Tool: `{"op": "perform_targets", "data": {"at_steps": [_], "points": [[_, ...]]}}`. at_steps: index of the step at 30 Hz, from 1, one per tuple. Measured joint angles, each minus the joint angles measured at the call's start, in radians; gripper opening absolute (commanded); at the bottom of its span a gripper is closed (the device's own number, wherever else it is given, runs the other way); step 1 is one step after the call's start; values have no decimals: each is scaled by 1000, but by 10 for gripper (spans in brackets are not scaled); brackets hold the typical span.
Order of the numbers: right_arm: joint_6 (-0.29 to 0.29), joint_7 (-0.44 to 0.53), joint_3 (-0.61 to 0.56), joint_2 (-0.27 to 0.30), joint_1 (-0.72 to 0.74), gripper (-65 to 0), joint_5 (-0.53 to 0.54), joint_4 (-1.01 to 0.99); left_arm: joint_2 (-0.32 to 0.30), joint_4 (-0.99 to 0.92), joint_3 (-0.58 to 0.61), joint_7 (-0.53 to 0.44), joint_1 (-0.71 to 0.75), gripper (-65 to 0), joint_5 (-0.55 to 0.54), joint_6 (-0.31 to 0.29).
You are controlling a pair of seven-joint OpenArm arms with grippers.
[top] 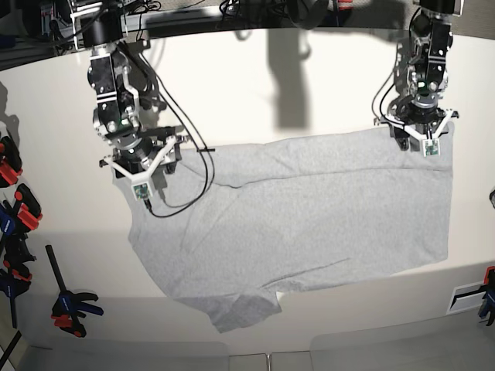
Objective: Fold the T-shirt properly
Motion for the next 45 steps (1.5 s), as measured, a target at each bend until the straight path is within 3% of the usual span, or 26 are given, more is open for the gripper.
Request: {"op": "perform_targets", "data": {"at_steps": [6, 13, 17, 18, 20, 26, 36, 45], "points": [[0, -33, 13, 2, -85, -308, -6, 91, 0, 62, 0, 2, 58, -360, 33, 0], [7, -48, 103, 1, -187, -308, 6, 174, -25, 101, 0, -2, 122, -360, 33, 1], [16, -61, 153, 0, -221, -308, 5, 205, -25, 105, -2, 60, 114, -360, 30, -6], [24, -63, 161, 0, -227, -308, 5, 212, -25, 107, -2, 102, 108, -360, 29, -41], [36, -79, 172, 0, -235, -308, 5, 222, -28, 111, -5, 164, 94, -360, 22, -56], [46, -92, 175, 0, -237, -308, 2, 232, -69, 113, -10, 226, 92, -360, -93, -151], [54, -84, 175, 80, -288, -308, 10, 241, -108, 137, -11, 259, 128, -360, -170, -161], [46, -114, 177, 99, -371, -308, -14, 326, -105, 328, -10, 287, 332, -360, -146, -158]]}}
